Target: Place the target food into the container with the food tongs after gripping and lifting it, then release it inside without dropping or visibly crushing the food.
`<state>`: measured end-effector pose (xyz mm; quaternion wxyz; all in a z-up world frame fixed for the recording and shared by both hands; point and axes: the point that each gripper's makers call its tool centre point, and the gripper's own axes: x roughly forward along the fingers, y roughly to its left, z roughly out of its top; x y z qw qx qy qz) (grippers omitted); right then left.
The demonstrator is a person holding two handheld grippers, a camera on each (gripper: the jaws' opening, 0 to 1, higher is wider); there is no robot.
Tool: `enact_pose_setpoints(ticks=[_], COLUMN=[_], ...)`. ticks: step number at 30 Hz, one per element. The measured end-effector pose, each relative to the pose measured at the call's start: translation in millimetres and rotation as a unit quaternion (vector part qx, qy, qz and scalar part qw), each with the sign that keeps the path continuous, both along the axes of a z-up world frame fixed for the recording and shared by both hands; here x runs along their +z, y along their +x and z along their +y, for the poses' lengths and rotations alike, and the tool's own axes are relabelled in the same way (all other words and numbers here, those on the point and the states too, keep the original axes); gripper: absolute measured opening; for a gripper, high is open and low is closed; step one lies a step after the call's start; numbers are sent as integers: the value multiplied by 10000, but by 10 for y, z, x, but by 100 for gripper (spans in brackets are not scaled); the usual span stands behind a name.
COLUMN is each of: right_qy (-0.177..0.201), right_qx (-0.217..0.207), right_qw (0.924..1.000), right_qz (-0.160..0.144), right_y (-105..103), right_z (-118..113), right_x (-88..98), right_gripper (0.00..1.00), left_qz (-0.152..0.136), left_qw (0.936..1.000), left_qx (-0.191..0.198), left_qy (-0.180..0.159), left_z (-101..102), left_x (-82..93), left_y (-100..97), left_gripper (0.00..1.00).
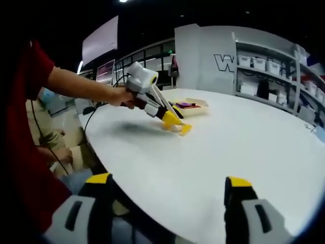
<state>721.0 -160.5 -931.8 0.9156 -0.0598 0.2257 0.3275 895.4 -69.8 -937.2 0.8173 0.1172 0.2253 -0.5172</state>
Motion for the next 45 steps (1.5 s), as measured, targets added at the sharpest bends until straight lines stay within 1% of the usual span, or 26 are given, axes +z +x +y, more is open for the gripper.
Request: enact_pose_setpoints(ticks=[2, 3, 6, 7, 8, 9, 10, 11, 12, 13, 14, 15, 17, 18, 19, 23, 25, 26, 27, 28, 30, 32, 35, 38, 42, 45], right_qy=[-9, -17, -27, -24, -29, -48, -50, -45, -37, -16, -1, 1, -20, 14, 62, 75, 70, 73, 69, 73, 89, 83, 93, 111, 96, 105], right_qx=[1, 6, 27, 29, 34, 34, 33, 24, 14, -5, -9, -1, 9, 10, 14, 13, 26, 33, 38, 46, 53, 56, 32, 0, 9, -9], right_qw=[10000, 10000, 10000, 10000, 10000, 10000, 10000, 10000, 10000, 10000, 10000, 10000, 10000, 10000, 10000, 10000, 10000, 10000, 10000, 10000, 9999, 9999, 10000, 9999, 10000, 9999], right_qz=[0, 1, -15, -15, -18, -32, -38, -46, -53, -71, -70, -59, -40, -32, -48, -48, -27, -19, -23, -21, -13, -17, 1, -6, 14, 48], right_y=[2, 2, 4, 3, 3, 4, 5, 6, 9, 16, 17, 16, 14, 12, 13, 26, 30, 30, 31, 32, 34, 39, 49, 59, 59, 51], right_z=[-2, -4, 0, 0, 0, -4, -5, -10, -14, -19, -17, -9, -1, 9, 20, 26, 34, 41, 44, 51, 60, 61, 40, 24, 25, 15], right_x=[3, 3, 25, 30, 35, 41, 43, 51, 57, 65, 67, 65, 54, 57, 69, 61, 46, 41, 39, 38, 37, 36, 27, 31, 12, -13], right_gripper=[90, 90, 90, 90, 90, 90, 90, 90, 90, 90, 90, 90, 91, 91, 91, 91, 91, 91, 91, 91, 91, 91, 91, 91, 91, 91], left_qz=[88, 199, 122, 206, 269, 270, 156, 261, 341, 434, 615, 672, 675, 686, 712, 645, 653, 579, 558, 389, 475, 438, 446, 384, 328, 320], left_qw=[10000, 9998, 9999, 9997, 9993, 9982, 9962, 9942, 9952, 9940, 9914, 9901, 9879, 9844, 9824, 9771, 9765, 9764, 9765, 9785, 9777, 9792, 9794, 9808, 9815, 9816], left_qx=[-30, -12, -19, 67, -37, -273, -455, -530, -391, -424, -499, -505, -575, -639, -629, -782, -775, -778, -763, -652, -507, -378, -311, -254, -123, 93], left_qy=[-10, -87, -71, -144, -245, -453, -731, -896, -830, -914, -1043, -1128, -1269, -1486, -1608, -1869, -1900, -1929, -1937, -1918, -1982, -1943, -1944, -1892, -1882, -1882], left_z=[-20, -40, -47, -46, -62, -111, -151, -160, -125, -130, -155, -145, -133, -141, -124, -70, -42, -32, -16, 15, 73, 127, 172, 194, 243, 317], left_x=[1, 5, 10, 21, 43, 91, 170, 209, 186, 203, 228, 257, 318, 398, 452, 611, 646, 677, 688, 704, 730, 740, 746, 732, 742, 755], left_y=[-34, -53, -40, -30, -71, -142, -184, -245, -234, -260, -311, -322, -349, -376, -381, -416, -410, -407, -388, -312, -222, -125, -70, -28, 94, 267], left_gripper=[23, 23, 23, 23, 23, 23, 23, 23, 23, 23, 23, 23, 23, 23, 24, 24, 24, 24, 24, 24, 24, 24, 24, 24, 24, 24])
